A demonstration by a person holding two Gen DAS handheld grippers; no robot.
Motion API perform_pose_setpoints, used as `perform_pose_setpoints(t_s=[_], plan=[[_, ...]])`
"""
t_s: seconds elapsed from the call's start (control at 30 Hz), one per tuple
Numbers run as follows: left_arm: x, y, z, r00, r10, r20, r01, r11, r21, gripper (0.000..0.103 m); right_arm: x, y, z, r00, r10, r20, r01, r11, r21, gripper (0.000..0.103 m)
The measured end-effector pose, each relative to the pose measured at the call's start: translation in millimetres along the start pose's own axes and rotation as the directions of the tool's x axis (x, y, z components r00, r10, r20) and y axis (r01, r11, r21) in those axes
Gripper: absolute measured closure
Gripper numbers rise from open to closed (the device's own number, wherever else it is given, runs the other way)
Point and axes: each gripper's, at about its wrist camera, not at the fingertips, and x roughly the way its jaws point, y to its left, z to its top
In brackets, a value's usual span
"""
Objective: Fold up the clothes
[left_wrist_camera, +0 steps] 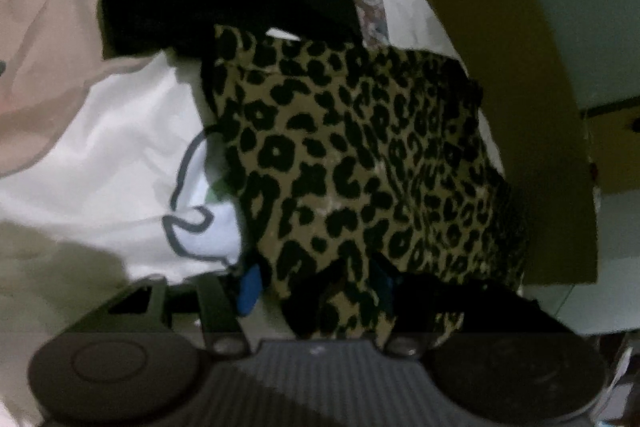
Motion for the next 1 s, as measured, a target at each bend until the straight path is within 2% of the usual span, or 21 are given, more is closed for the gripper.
perform_pose_setpoints(t_s=[0.13,0.23,0.3,0.37,0.43,0.47,0.5,0.57,0.77,1.0], plan=[[4,3,1,0.999,-0.036,0.038,0.037,0.999,-0.033,0.044,4,-3,4,1.000,0.025,0.010,-0.025,0.999,0.034,0.065],[4,5,-2,0.997,-0.044,0.059,0.048,0.996,-0.070,0.046,6,-3,7,1.000,0.019,0.021,-0.020,0.999,0.046,0.074],[5,4,-5,0.998,-0.050,0.049,0.053,0.996,-0.073,0.060,6,-3,8,1.000,0.011,0.029,-0.013,0.999,0.048,0.081],[11,4,-7,0.997,-0.073,0.006,0.074,0.993,-0.089,0.074,5,-5,8,0.999,0.010,0.034,-0.012,0.998,0.056,0.087],[16,-2,-11,0.997,-0.073,-0.026,0.072,0.996,-0.062,0.078,5,-7,8,0.999,0.013,0.039,-0.016,0.997,0.070,0.090],[18,-6,-12,0.997,-0.068,-0.032,0.067,0.997,-0.043,0.081,5,-7,8,0.999,0.016,0.042,-0.019,0.997,0.076,0.098],[19,-8,-13,0.997,-0.066,-0.036,0.064,0.997,-0.040,0.090,4,-7,7,0.999,0.019,0.042,-0.022,0.996,0.084,0.099],[17,-6,-13,0.997,-0.061,-0.040,0.059,0.997,-0.048,0.099,2,-9,6,0.999,0.023,0.038,-0.027,0.994,0.103,0.102],[0,-8,-18,0.998,-0.044,-0.050,0.043,0.999,-0.025,0.101,-10,-7,1,0.999,0.021,0.036,-0.025,0.993,0.113,0.103],[-27,-11,-19,0.999,-0.048,-0.025,0.047,0.998,-0.039,0.101,-29,-6,-9,0.999,0.018,0.046,-0.023,0.994,0.110,0.103]])
